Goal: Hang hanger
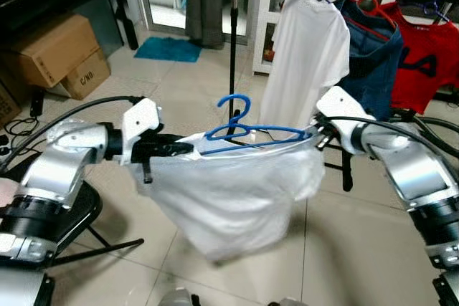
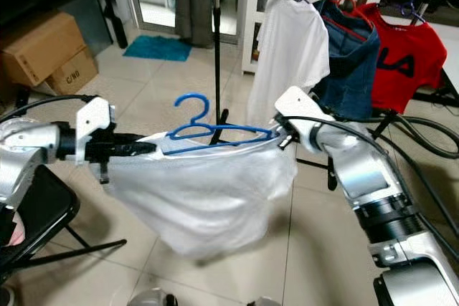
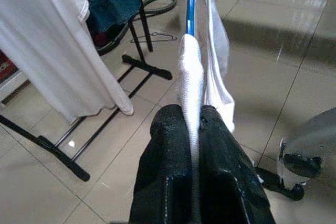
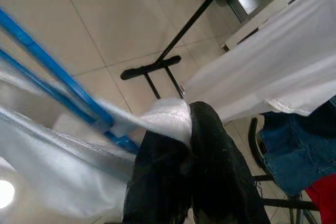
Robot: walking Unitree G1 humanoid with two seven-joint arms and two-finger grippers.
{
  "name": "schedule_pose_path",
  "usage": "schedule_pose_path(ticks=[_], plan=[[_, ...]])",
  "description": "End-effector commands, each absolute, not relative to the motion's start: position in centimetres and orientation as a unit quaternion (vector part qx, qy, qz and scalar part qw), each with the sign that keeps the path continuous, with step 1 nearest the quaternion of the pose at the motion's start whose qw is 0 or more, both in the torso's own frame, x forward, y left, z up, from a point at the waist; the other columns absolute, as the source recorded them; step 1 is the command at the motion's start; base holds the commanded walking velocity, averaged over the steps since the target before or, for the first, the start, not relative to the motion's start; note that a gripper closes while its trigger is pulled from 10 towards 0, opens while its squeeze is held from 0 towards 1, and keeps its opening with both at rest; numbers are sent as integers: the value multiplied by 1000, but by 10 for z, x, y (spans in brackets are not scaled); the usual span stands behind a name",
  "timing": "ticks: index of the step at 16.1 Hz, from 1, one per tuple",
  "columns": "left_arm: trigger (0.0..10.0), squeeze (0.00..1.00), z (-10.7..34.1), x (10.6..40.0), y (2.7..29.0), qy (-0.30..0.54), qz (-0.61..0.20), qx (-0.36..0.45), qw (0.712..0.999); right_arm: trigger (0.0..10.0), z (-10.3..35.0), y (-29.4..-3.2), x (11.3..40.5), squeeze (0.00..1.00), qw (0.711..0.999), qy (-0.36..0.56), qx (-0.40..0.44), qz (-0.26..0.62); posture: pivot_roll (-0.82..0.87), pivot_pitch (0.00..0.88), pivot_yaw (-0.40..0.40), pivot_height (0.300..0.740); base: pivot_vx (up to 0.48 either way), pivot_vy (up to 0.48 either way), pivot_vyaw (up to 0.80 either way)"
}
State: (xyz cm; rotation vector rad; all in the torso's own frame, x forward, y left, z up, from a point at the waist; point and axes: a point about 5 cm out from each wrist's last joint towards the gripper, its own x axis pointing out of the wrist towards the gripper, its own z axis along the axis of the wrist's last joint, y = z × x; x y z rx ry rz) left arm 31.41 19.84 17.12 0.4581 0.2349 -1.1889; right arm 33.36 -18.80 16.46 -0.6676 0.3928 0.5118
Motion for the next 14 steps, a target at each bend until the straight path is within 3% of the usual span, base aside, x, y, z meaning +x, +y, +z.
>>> schedule_pose_path(ticks=[1,8,12,14], plan=[[0,0,176,317,195,102,-555,221,795,0,168,-183,331,0,892,183,-322,258,20,0,21,740,0,0,0],[0,0,162,315,198,153,-563,237,777,0,176,-183,329,0,895,177,-322,253,13,0,30,740,0,0,0],[0,0,164,333,198,121,-485,264,825,0,178,-177,328,0,893,175,-323,261,14,0,26,740,0,0,0],[0,0,171,341,181,65,-469,222,853,0,175,-171,326,0,893,177,-317,264,15,0,25,740,0,0,0]])
